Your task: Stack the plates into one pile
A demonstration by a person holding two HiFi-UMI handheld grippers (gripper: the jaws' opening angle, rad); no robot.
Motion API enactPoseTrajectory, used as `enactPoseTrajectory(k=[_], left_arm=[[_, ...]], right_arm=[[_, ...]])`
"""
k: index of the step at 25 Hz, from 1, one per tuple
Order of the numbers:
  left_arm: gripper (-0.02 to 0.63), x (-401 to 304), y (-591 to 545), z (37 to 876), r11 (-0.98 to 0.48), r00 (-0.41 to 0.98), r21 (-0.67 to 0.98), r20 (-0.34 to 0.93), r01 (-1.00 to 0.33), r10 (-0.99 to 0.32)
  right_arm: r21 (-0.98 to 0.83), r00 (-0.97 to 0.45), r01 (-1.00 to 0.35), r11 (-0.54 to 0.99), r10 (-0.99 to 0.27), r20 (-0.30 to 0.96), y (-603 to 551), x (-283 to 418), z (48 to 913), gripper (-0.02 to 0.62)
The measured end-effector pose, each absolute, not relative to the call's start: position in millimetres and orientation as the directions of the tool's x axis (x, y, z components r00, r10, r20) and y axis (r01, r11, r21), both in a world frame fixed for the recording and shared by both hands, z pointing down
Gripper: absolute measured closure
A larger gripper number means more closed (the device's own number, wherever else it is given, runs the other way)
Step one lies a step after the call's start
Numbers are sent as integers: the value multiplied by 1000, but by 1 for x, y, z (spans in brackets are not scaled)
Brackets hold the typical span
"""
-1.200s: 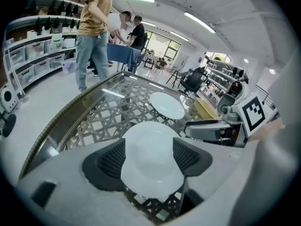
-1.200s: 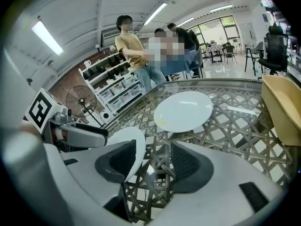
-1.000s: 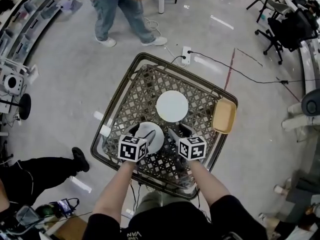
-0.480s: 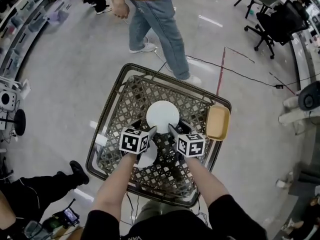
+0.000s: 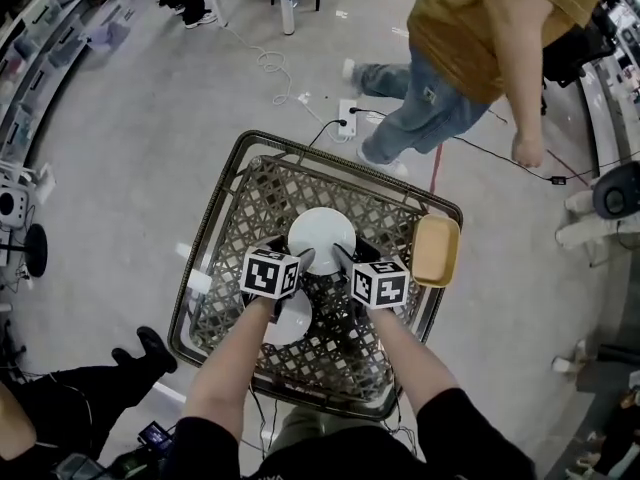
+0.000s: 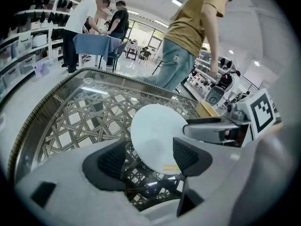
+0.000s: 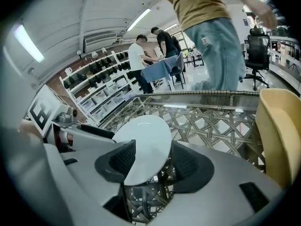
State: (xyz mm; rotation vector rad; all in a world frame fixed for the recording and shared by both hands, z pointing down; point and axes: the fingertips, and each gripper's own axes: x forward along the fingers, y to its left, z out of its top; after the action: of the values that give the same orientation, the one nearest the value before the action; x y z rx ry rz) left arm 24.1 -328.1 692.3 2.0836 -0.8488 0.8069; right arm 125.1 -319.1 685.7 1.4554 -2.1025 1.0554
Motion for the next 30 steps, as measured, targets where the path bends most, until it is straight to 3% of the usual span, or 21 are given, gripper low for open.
enactPoseTrajectory(k=[16, 30], left_arm=[[293, 26, -322, 665, -479, 631, 453, 705, -752, -324], [293, -17, -280, 611, -456, 619, 435, 662, -776, -422]], right_arm=[[-430, -403, -893, 130, -658, 637, -307, 118, 667, 376], [-433, -448, -875, 215, -699, 558, -269, 77, 607, 376]])
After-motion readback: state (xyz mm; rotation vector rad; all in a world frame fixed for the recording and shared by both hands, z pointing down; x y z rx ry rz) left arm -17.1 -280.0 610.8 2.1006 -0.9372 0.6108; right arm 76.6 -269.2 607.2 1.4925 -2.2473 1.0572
